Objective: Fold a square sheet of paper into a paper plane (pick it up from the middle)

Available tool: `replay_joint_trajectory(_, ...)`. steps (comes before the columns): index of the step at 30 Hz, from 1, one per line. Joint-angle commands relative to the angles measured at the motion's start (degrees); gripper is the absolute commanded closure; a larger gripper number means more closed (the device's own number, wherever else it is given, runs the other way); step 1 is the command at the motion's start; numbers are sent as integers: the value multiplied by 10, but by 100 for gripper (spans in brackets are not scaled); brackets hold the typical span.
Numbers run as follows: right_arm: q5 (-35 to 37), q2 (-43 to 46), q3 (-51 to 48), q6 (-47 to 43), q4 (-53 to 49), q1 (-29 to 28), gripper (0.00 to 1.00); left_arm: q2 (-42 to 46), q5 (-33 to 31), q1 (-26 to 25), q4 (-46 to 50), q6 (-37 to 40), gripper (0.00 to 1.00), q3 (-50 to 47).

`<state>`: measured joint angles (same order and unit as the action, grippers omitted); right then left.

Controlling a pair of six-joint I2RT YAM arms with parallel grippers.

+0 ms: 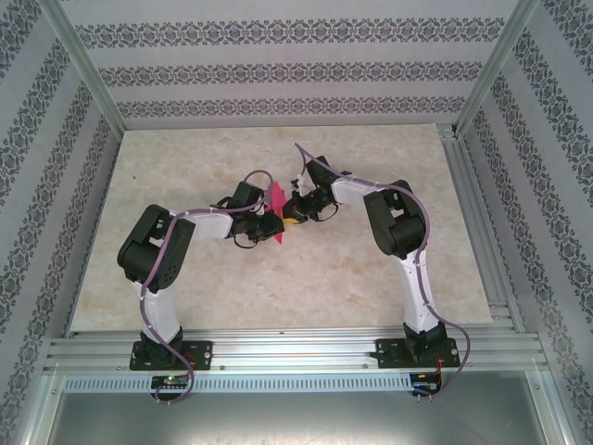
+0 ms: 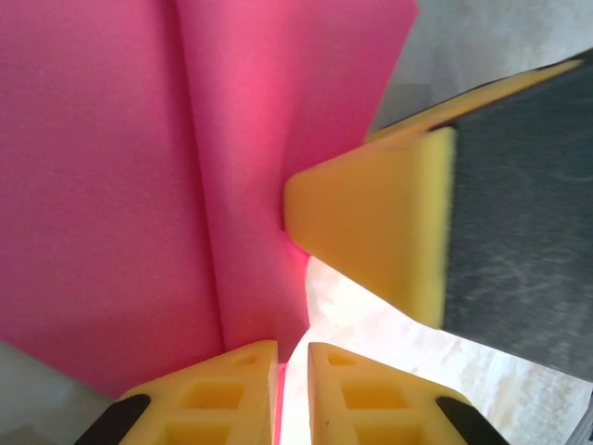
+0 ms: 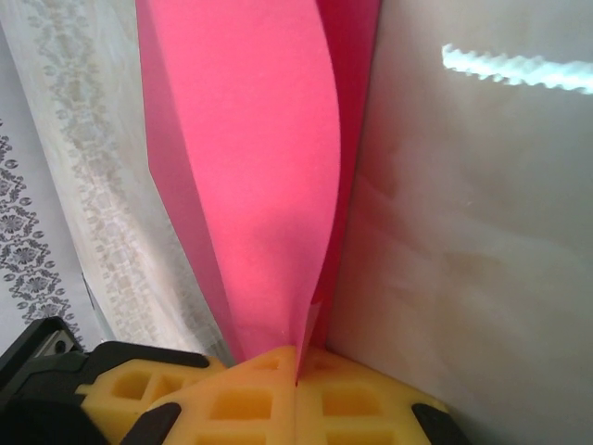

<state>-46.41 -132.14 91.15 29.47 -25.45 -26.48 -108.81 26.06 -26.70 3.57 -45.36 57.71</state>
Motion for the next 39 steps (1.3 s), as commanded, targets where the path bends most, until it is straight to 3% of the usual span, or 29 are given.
replay_joint_trajectory(1,11,-13,10,-15,-15,1,95,-16,-17,-4,-14,-5,83,3)
replay_joint_trajectory(10,14,-13,19,-21,-26,0,95,2,13,-2,-41,-16,78,-6)
replay_joint_trajectory(17,23,-11,20,-28,-37,0,95,65,-19,28,-35,-24,72,6)
replay_joint_trajectory(29,24,-8,18,-25,-36,0,95,-19,24,39,-90,-51,75,50)
replay_joint_trajectory(39,25,-6,16,-23,-35,-1,95,-66,7,40,-67,-47,77,53)
